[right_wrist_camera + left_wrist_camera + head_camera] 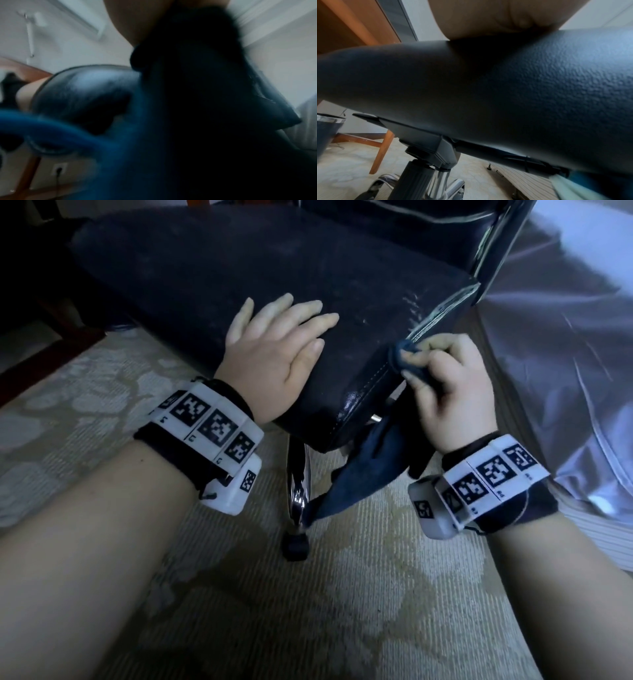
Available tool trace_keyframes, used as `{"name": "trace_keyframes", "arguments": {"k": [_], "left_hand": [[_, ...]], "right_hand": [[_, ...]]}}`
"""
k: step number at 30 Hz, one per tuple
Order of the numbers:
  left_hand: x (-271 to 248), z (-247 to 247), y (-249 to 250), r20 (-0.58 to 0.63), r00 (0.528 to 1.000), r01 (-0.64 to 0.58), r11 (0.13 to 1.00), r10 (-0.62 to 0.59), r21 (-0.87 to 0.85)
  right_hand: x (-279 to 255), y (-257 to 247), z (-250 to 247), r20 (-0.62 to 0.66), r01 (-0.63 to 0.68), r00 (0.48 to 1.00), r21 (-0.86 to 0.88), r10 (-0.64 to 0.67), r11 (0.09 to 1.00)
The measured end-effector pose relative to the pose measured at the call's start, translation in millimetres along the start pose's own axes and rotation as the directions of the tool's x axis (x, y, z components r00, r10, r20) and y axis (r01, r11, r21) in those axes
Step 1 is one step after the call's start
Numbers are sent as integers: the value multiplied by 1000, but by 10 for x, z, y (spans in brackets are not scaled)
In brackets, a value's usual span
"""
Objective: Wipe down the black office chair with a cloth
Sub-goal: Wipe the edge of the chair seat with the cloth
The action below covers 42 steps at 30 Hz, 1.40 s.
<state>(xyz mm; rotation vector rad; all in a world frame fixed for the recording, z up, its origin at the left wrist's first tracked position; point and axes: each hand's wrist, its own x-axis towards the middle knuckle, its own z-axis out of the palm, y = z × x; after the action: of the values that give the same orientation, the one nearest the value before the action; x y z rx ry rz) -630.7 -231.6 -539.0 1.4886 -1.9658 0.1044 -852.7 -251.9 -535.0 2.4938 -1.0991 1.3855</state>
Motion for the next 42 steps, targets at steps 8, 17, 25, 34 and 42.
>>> {"name": "trace_keyframes", "arguments": {"k": [8, 17, 25, 34, 42], "left_hand": [[3, -19, -3, 1, 1000, 13, 1000, -13, 1], [8, -28, 13, 13, 999, 41, 999, -41, 6], [43, -114, 124, 126, 987, 99, 995, -99, 2], [91, -123, 316, 262, 960, 56, 987, -93, 148], [52, -294, 210, 309, 947, 50, 991, -86, 122]], "right_hand": [[-59, -166, 63, 86, 134, 987, 50, -138, 990], [-132, -125, 43, 4, 24, 1000, 78, -24, 997], [38, 102, 76, -82, -116, 989, 84, 122, 990], [113, 215, 92, -35, -121, 992, 63, 124, 991], [106, 52, 159, -64, -62, 996, 101, 68, 993]]}}
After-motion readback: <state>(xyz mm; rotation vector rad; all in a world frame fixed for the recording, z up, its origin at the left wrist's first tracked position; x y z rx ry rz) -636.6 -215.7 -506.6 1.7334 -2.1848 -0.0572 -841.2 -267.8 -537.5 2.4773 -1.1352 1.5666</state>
